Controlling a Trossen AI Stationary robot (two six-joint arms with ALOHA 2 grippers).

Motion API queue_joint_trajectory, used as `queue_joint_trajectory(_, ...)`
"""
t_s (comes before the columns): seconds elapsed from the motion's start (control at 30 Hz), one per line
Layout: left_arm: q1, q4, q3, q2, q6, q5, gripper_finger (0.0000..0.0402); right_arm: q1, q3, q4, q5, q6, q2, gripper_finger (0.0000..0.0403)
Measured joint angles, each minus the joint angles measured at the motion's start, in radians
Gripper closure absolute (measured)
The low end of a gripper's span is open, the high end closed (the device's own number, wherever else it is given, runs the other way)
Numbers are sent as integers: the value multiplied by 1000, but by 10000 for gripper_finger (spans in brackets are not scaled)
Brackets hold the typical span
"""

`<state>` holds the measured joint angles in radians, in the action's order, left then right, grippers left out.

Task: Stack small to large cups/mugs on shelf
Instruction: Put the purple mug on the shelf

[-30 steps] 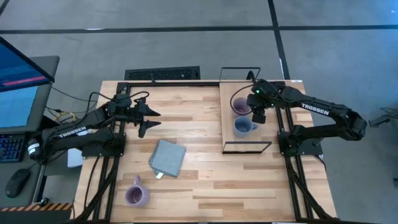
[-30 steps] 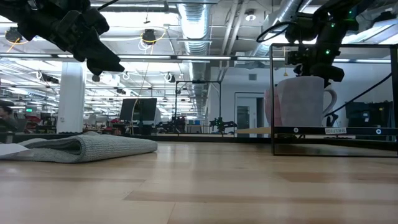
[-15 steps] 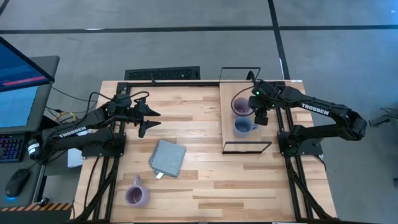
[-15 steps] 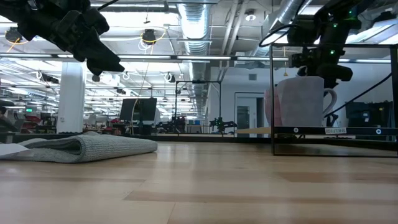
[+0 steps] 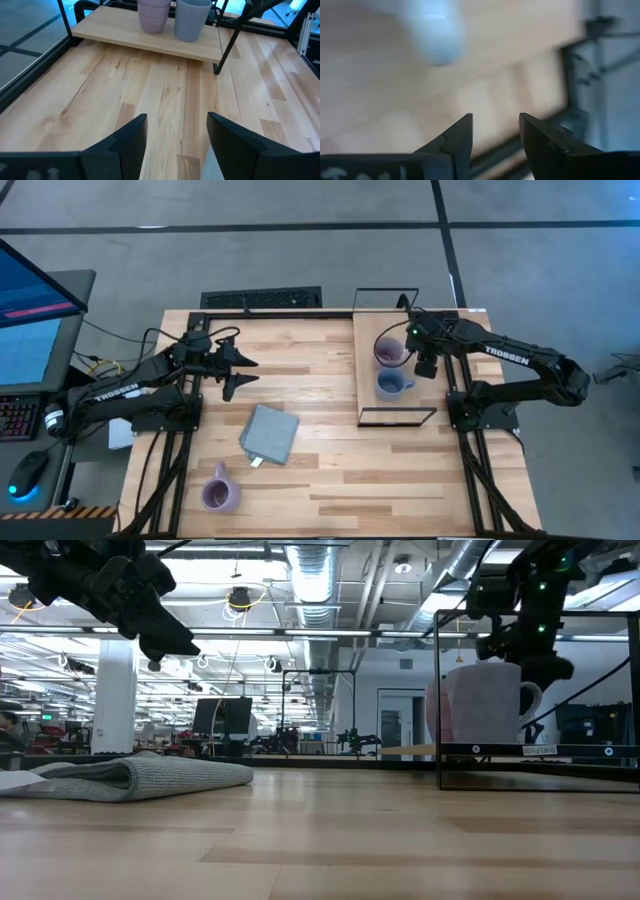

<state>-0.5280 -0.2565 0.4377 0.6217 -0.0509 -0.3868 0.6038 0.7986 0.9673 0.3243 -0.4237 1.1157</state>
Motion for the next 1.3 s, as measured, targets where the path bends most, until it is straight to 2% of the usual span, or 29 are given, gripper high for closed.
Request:
queue_joint_trajectory(0.1, 0, 1, 0, 0, 0, 0, 205, 13, 3, -79, 155, 43, -22, 222)
queue_joint_trajectory(0.17, 0, 3, 0, 0, -7, 0, 205, 28, 19, -141, 212, 58, -40, 223)
queue_joint_trajectory(0.27, 0, 13, 0, 0, -13, 1, 205, 50, 54, -286, 217, 59, -97, 222)
queue_joint_trajectory(0.33, 0, 27, 0, 0, -15, 1, 205, 55, 67, -412, 181, 59, -150, 221)
queue_joint_trajectory(0.47, 0, 42, 0, 0, -22, 1, 205, 41, 74, -667, -4, 88, -281, 220)
queue_joint_trajectory(0.57, 0, 42, 0, 0, -46, 6, 205, 35, 75, -760, -175, 138, -371, 222)
queue_joint_trajectory(0.67, 0, 60, 0, 0, -83, 10, 205, 35, 75, -760, -305, 178, -442, 222)
queue_joint_trajectory(0.87, 0, 202, 0, -1, -101, 10, 205, 19, 61, -574, -623, 210, -537, 220)
queue_joint_trajectory(0.93, 0, 217, 0, -1, -132, 10, 205, -3, 21, -575, -675, 207, -564, 221)
queue_joint_trajectory(1.0, 0, 223, 0, -1, -146, 10, 205, -30, -33, -625, -674, 207, -593, 223)
queue_joint_trajectory(1.2, 0, 217, 0, -53, -174, 10, 205, -102, -210, -733, -479, 241, -715, 220)
queue_joint_trajectory(1.3, 0, 180, 0, -116, -192, 19, 205, -133, -260, -742, -455, 243, -779, 220)
